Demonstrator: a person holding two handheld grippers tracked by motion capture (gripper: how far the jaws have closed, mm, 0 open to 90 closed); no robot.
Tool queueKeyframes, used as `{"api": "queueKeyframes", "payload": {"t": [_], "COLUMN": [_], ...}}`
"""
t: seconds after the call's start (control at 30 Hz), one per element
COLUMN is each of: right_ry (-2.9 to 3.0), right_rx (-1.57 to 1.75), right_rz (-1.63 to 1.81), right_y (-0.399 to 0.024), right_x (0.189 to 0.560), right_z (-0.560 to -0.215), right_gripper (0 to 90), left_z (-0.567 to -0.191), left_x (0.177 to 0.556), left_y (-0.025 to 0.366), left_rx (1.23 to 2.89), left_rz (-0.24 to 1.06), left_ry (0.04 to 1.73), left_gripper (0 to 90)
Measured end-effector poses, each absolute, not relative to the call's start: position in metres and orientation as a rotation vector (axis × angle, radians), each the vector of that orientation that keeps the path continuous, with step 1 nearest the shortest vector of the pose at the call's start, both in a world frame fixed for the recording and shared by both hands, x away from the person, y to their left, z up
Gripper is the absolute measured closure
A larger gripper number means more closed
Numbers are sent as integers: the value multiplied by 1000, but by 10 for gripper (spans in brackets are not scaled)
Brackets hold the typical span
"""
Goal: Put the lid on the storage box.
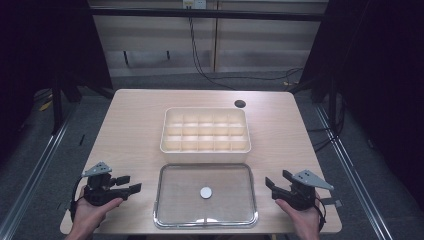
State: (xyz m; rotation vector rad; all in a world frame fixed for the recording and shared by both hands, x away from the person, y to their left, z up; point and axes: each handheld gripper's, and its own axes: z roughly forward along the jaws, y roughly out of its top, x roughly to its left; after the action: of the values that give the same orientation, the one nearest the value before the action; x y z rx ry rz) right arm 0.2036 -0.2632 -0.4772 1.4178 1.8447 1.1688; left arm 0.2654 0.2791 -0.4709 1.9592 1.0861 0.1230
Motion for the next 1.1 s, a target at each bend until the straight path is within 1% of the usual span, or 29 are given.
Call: {"api": "queueKeyframes", "payload": {"t": [0.23,0.27,0.37,0.43,0.6,0.67,0.7,0.73,0.77,0.83,0.87,0.93,1.03,1.1], "right_ry": [1861,1903,1943,1950,1968,1998,1998,2003,2008,2012,2023,2026,2046,2089], "right_rx": [1446,1449,1482,1512,1509,1507,1507,1506,1504,1502,1513,1525,1550,1553], "right_rz": [1221,1270,1289,1322,1297,1294,1294,1292,1294,1292,1296,1293,1277,1260], "right_y": [-264,-264,-264,-264,-261,-259,-259,-258,-256,-255,-253,-252,-246,-241], "right_x": [204,203,201,200,202,205,205,206,210,212,217,219,227,233], "right_z": [-477,-476,-474,-469,-461,-455,-455,-453,-449,-447,-443,-442,-447,-451], "right_gripper": [283,295,321,325,342,357,357,357,354,353,338,336,339,361], "left_z": [-472,-472,-472,-471,-467,-463,-463,-461,-458,-456,-455,-454,-451,-448], "left_x": [263,262,261,262,266,270,270,271,274,275,277,278,282,288], "left_y": [278,277,273,269,265,264,264,263,262,261,260,260,259,257], "left_rx": [1933,1930,1964,1988,2000,2001,2001,2000,2017,2016,2035,2029,2020,2008], "left_rz": [96,75,51,51,42,43,43,41,52,50,60,70,82,72], "left_ry": [1093,1098,1070,1063,1049,1045,1045,1034,1015,1007,997,1005,1013,1003], "left_gripper": [369,368,367,331,334,348,379,379,406,412,424,443,448,436]}}
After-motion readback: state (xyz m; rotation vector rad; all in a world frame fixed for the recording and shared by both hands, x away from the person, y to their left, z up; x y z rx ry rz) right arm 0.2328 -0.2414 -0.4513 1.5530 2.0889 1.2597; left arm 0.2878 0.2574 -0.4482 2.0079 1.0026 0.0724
